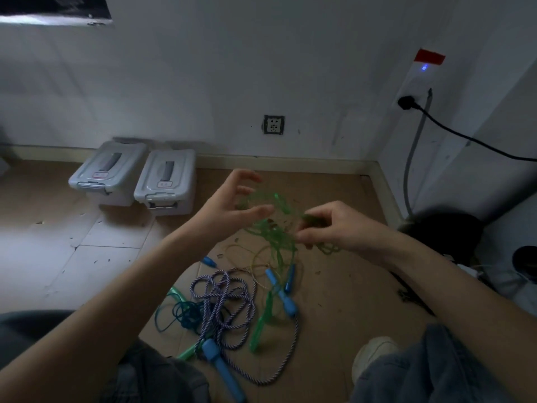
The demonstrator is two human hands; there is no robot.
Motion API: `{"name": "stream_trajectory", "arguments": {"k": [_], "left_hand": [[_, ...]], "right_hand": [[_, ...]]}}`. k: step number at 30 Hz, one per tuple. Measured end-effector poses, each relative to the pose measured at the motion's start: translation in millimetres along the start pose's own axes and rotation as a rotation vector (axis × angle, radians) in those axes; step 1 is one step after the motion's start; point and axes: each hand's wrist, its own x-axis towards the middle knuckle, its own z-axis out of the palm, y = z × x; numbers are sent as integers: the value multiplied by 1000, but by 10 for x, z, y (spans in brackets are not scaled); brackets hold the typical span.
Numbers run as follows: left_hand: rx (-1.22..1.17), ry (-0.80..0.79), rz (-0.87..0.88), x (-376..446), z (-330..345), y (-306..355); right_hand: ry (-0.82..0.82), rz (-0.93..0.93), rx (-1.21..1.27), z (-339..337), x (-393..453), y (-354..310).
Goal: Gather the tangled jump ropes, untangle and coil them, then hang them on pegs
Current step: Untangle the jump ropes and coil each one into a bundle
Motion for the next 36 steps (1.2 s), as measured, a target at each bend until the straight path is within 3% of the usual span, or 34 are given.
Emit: {"name": "stream_trajectory", "arguments": {"k": [3, 6, 11, 14, 19, 26, 36], "left_hand": [[97, -98, 137, -32, -30, 66], [333, -181, 252, -54, -9, 103], [638, 34, 363, -23, 28, 35], [640, -45, 337, -5, -37, 55], [509, -43, 277, 6, -36, 73], [117, -73, 78, -39, -20, 99], [19, -165, 63, -80, 50, 121]], "right_hand": [[1, -12, 322, -64, 3, 1], [-18, 10, 456, -85, 15, -7], [-14, 20, 532, -126, -10, -33], [48, 72, 559, -153, -10, -55], [117, 148, 361, -118, -11, -54], [219, -195, -200, -94, -23, -98], [416, -205, -409, -42, 29, -56]]}}
